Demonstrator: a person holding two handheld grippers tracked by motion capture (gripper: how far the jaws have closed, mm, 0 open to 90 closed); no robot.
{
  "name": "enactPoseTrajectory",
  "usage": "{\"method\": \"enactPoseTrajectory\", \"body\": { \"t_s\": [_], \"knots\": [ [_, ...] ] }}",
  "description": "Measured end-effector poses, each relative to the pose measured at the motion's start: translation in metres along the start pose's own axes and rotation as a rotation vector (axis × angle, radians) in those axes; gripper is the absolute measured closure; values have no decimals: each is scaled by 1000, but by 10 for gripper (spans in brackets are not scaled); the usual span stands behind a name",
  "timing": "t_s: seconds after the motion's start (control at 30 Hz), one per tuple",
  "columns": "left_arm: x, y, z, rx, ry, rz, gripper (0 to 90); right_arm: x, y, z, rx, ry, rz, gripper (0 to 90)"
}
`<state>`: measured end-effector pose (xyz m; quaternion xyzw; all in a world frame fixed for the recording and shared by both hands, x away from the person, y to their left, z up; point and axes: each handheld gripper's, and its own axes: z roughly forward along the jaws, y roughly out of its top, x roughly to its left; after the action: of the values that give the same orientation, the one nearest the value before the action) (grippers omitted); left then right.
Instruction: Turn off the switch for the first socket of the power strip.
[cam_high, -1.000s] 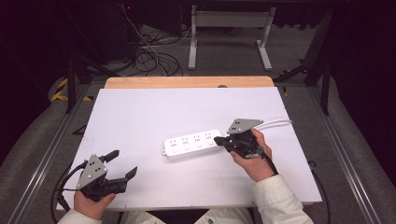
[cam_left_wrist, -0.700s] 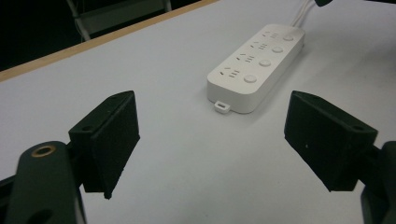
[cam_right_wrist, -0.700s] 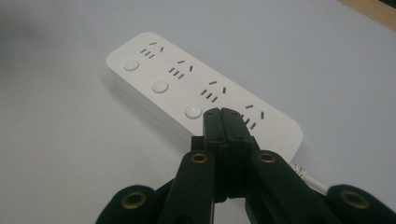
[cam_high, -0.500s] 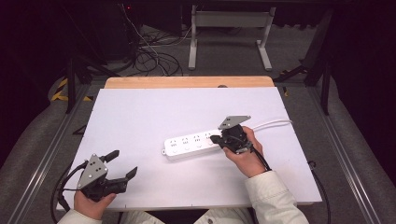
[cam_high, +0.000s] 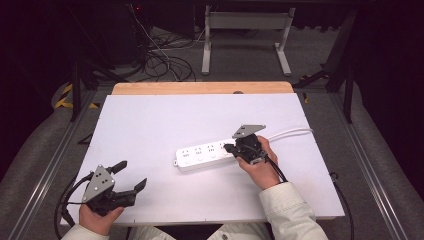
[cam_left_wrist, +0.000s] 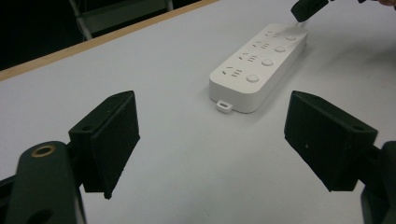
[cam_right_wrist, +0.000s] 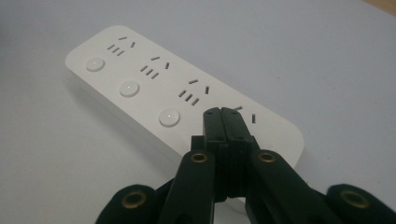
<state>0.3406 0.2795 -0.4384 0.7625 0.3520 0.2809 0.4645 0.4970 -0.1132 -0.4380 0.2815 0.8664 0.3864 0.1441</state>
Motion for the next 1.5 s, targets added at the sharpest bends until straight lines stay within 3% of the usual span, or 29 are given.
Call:
{"method": "enactPoseTrajectory", "body": {
  "t_s": [0.63, 1.5],
  "knots": [
    [0, 0, 0, -1, 4, -4, 182, 2, -7, 16, 19, -16, -6, 900],
    [0, 0, 0, -2, 3, -1, 182, 3, -10, 20, 26, -29, -8, 900]
  ]
}}
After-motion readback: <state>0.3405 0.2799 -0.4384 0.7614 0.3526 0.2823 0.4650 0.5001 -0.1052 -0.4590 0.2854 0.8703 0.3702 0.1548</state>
